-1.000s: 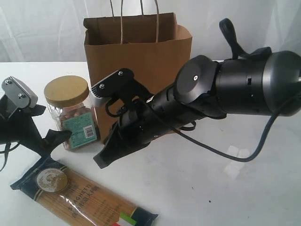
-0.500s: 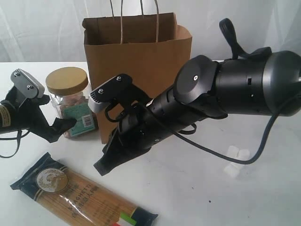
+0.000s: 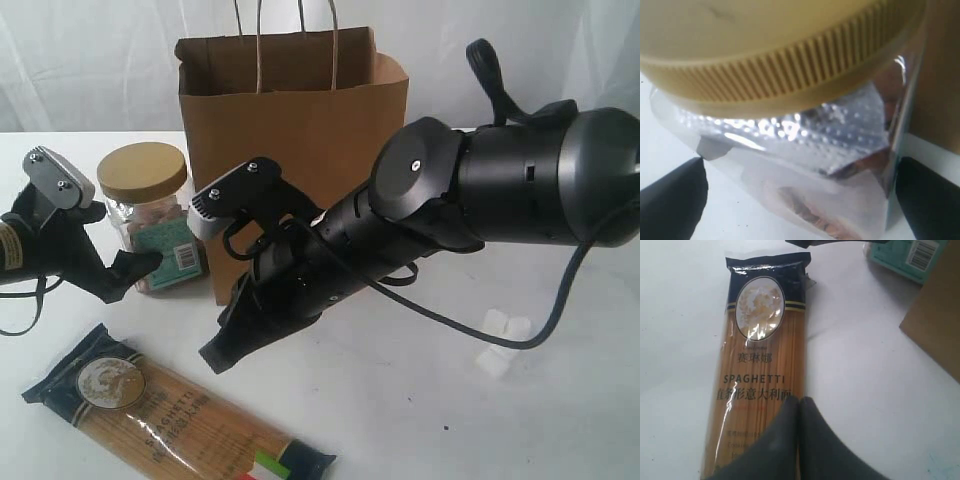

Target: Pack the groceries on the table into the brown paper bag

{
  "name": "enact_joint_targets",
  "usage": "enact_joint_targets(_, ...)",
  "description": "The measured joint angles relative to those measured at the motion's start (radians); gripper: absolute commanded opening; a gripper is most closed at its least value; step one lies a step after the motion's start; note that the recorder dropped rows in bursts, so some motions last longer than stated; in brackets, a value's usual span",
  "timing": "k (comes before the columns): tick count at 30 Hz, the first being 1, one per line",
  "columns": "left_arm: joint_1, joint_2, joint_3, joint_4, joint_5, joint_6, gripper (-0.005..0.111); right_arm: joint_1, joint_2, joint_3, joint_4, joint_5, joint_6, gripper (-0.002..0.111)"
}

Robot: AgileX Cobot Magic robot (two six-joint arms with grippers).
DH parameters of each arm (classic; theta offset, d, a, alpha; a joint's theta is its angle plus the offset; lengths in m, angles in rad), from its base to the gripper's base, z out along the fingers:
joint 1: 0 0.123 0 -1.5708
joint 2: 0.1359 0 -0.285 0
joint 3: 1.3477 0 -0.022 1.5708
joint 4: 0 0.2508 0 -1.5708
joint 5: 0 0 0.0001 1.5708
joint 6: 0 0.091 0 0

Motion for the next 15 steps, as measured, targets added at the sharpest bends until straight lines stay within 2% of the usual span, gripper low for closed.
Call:
enact_joint_targets(13, 0.000, 0.000, 0.000, 0.000, 0.000, -0.004, 0.105, 0.000, 0.000, 0.000, 0.000, 0.024, 0.000, 0.000)
enact_joint_targets(15, 0.000, 0.000, 0.000, 0.043, 0.019, -0.079, 0.105, 0.000, 0.000, 0.000, 0.000, 0.029, 0.000, 0.000)
